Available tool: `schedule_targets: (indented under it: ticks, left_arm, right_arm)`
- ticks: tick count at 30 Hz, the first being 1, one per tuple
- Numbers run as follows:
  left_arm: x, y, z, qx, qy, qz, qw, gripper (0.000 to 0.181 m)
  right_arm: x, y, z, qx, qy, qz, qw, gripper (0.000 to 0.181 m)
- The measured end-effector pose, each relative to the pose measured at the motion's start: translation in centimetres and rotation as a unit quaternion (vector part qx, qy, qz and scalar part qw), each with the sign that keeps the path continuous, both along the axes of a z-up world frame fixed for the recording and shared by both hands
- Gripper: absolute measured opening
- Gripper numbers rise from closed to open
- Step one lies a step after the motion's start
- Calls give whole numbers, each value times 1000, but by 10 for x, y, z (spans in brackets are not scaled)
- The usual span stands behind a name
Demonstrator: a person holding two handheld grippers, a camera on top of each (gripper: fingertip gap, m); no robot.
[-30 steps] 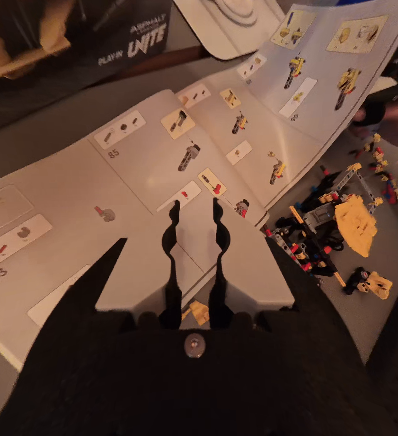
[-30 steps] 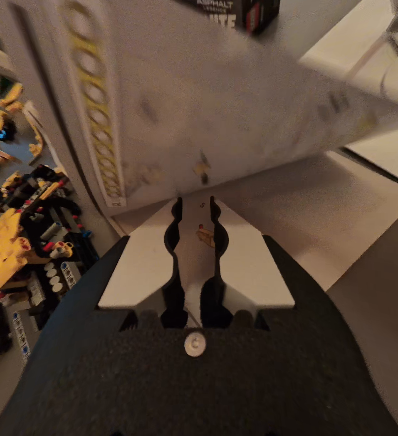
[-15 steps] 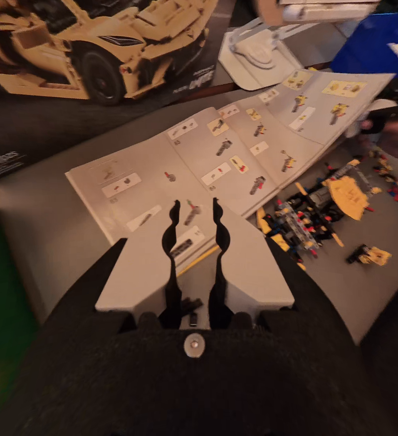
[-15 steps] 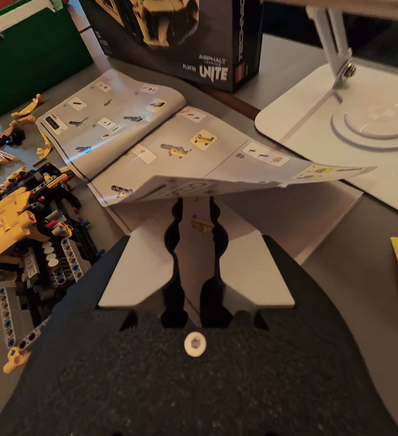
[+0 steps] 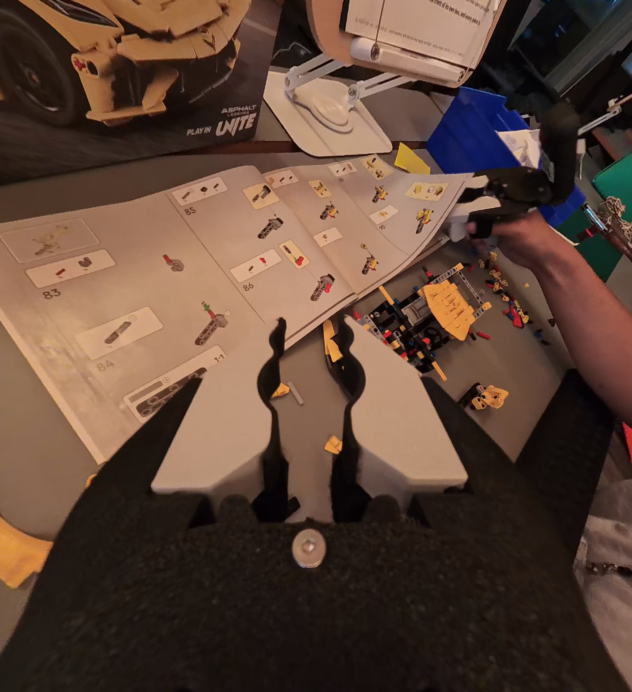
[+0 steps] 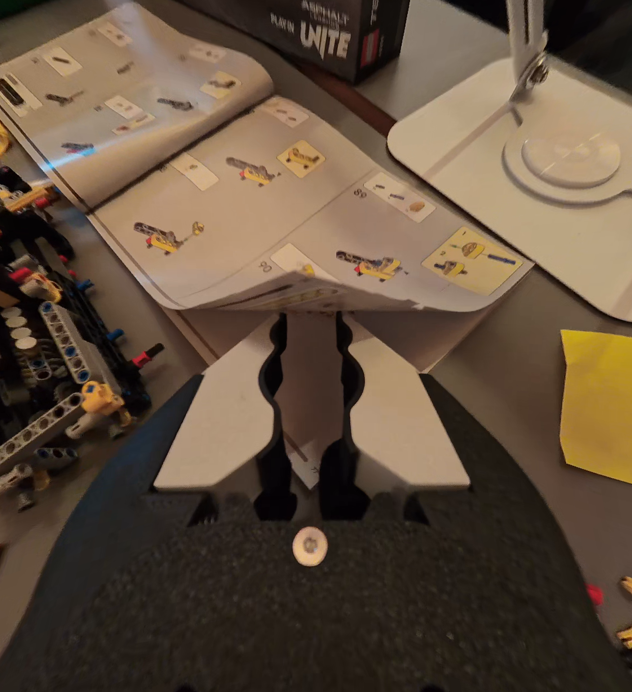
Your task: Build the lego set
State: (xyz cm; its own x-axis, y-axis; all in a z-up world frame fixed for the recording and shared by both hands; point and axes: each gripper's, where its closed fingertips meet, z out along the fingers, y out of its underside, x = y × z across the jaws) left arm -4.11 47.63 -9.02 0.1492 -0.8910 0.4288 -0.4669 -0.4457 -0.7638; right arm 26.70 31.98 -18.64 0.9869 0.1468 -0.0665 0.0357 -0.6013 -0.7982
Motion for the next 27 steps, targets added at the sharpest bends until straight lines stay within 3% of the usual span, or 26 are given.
schedule_targets:
  ticks: [4, 6, 8, 9, 11, 16, 22, 27]
  left_arm:
    - [0, -3, -6, -4, 13, -8, 1000, 28]
    - [1, -4, -3, -1, 12, -10, 1000, 28]
    - [2, -6, 1, 2, 6, -12, 1000, 28]
    - [3, -7, 3, 4, 3, -11, 1000, 28]
    - [4, -6, 4, 7, 2, -12, 1000, 28]
    - [13, -1, 3, -9, -1, -20, 1000, 35]
    - [16, -5, 16, 24, -24, -19, 999, 36]
    - [20, 12, -9, 60, 34, 10, 998, 35]
  right_arm:
    - [8, 9, -25, -88, -30, -7, 996, 20]
    - [10, 22, -21, -94, -46, -9, 994, 94]
    - [-4, 42, -8, -70, -28, 12, 997, 102]
    - [-15, 56, 4, -42, -18, 25, 999, 99]
    - [-35, 81, 19, -21, -23, 59, 998, 77]
    - [-96, 137, 17, -42, -46, 162, 985, 19]
    - [-178, 171, 3, -68, -67, 252, 963, 19]
    - [-193, 177, -21, -96, -71, 267, 956, 15]
